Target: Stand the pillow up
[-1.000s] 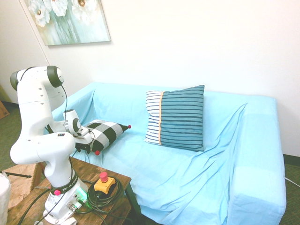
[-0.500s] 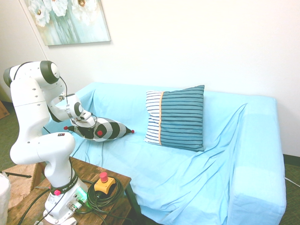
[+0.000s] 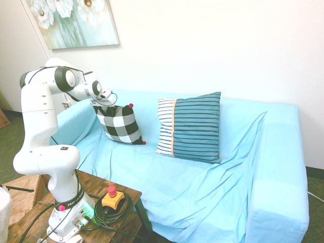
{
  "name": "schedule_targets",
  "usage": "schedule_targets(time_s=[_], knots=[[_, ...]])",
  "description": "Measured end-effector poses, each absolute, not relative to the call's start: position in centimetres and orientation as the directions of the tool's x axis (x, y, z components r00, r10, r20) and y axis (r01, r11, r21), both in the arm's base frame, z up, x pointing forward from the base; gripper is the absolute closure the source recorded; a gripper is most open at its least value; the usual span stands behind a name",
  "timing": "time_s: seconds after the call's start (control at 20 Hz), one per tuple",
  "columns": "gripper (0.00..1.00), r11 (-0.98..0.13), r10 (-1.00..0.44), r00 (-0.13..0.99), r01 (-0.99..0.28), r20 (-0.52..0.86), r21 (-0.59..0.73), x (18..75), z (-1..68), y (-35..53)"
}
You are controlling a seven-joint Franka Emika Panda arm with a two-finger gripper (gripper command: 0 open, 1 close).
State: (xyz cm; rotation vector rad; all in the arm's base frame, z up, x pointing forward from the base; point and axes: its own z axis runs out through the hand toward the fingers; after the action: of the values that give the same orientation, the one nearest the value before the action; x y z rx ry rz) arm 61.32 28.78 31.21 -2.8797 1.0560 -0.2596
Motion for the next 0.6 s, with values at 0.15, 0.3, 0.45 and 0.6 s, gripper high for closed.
schedule_targets(time_s=[0.15, 0.3, 0.45, 0.6], knots=[[0.0, -0.761, -0.649, 0.747, -0.634, 0.146, -0.137, 65.3, 32.7, 28.4], [0.0, -0.76, -0.649, 0.749, -0.631, 0.135, -0.154, 67.1, 33.9, 28.8], [0.0, -0.764, -0.644, 0.754, -0.627, 0.13, -0.15, 66.6, 34.2, 28.7], [0.0, -0.767, -0.641, 0.759, -0.633, 0.114, -0.102, 64.8, 33.6, 25.8]])
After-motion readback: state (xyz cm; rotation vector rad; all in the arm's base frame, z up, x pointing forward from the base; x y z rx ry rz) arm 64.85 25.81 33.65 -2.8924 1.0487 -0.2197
